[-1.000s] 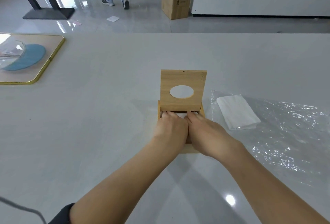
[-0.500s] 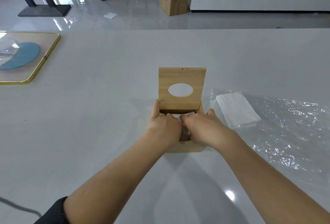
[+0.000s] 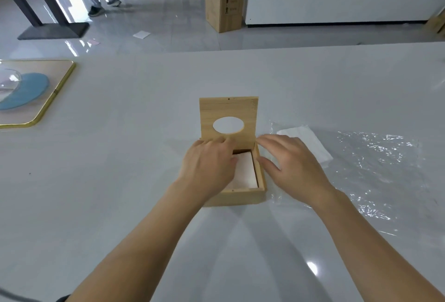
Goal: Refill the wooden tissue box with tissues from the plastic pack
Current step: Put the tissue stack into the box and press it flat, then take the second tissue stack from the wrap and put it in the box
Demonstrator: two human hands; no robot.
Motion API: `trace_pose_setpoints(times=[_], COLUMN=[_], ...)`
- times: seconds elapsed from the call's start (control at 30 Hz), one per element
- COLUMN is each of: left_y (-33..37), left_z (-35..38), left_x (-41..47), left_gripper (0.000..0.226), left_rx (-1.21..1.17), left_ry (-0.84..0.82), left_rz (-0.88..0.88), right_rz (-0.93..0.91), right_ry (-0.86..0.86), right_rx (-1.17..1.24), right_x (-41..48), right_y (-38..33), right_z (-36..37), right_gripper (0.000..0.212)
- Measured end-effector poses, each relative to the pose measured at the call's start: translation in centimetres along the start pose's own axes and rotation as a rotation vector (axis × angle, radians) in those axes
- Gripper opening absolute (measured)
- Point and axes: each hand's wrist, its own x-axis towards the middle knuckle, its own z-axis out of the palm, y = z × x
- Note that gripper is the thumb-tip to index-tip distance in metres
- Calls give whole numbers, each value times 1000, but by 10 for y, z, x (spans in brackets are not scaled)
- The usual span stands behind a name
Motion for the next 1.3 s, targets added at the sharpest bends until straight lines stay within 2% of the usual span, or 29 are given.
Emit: trace_pose_setpoints(times=[0.13, 0.27, 0.73, 1.03, 1.2, 1.3], left_y=[20, 46, 153, 217, 236, 242], left_z=[5, 11, 46, 78, 91, 98], left_x=[-6, -4, 28, 43, 44, 45], left_gripper=[64, 75, 74, 74, 74, 74], left_rx=[-94, -33, -4, -7, 10, 19], left_ry=[149, 192, 174, 117, 113, 110], left_rz=[50, 71, 141, 147, 135, 123], right_rz=[87, 167, 408, 492, 513, 551], right_ry=[-8, -6, 55, 9, -20, -36], right_rx=[-33, -117, -155, -164, -126, -24], right_x=[-21, -41, -121, -175, -190, -194], right_y=[22, 47, 157, 221, 239, 244], right_z=[-13, -26, -81, -100, -104, -104], right_gripper=[67, 82, 86, 85, 85, 84])
